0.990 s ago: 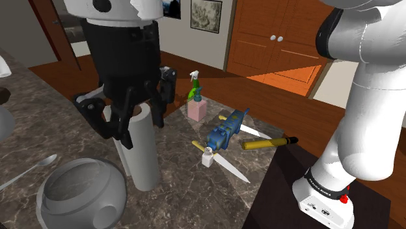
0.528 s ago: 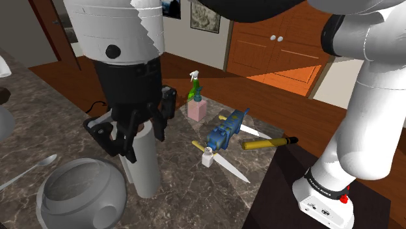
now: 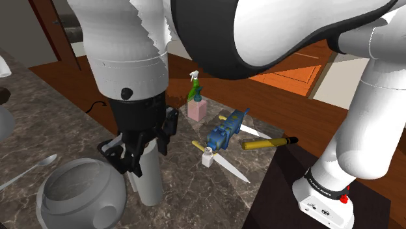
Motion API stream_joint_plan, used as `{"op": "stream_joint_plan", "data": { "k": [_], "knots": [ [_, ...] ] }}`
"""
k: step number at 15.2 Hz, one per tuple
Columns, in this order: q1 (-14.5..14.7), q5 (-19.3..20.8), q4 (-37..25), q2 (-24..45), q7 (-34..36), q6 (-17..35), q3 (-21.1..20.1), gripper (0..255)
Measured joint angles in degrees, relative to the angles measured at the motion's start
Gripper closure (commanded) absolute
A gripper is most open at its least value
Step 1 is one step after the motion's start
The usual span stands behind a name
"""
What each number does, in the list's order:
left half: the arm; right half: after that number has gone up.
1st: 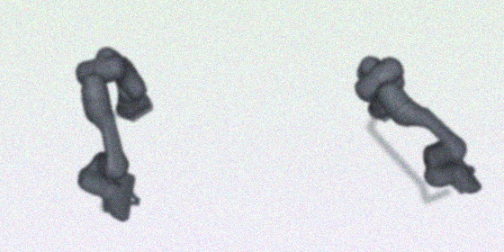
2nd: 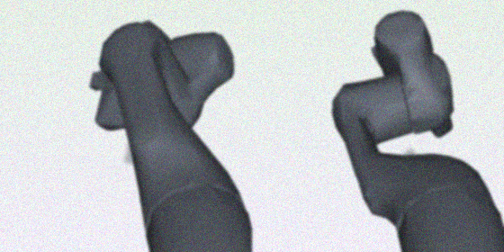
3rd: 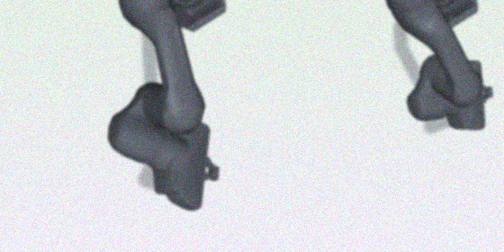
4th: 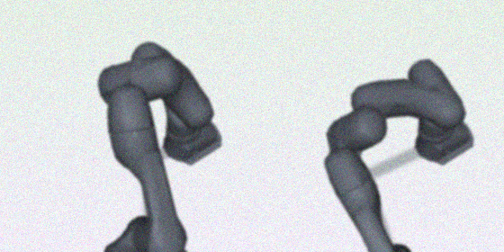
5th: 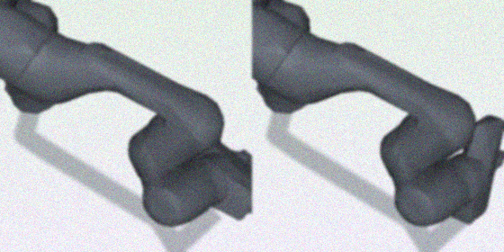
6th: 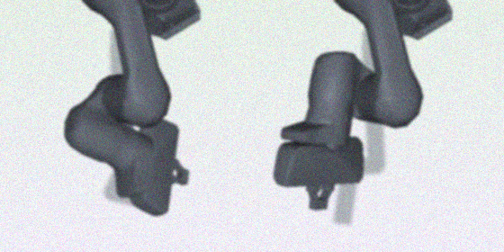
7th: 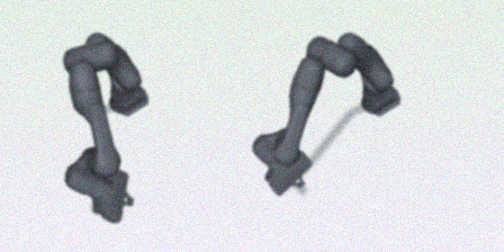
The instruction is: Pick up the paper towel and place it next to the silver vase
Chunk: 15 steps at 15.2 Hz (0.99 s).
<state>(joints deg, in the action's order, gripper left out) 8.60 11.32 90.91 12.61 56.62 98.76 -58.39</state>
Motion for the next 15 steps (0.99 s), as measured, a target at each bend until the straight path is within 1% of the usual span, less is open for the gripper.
{"op": "stream_joint_plan", "data": {
  "k": [12, 15],
  "knots": [
    [-0.8, 0.8, 8.8, 0.5, 0.6, 9.0, 0.5, 255],
    [-0.5, 1.5, 10.4, 1.2, 1.2, 11.0, 0.8, 255]
  ]
}}
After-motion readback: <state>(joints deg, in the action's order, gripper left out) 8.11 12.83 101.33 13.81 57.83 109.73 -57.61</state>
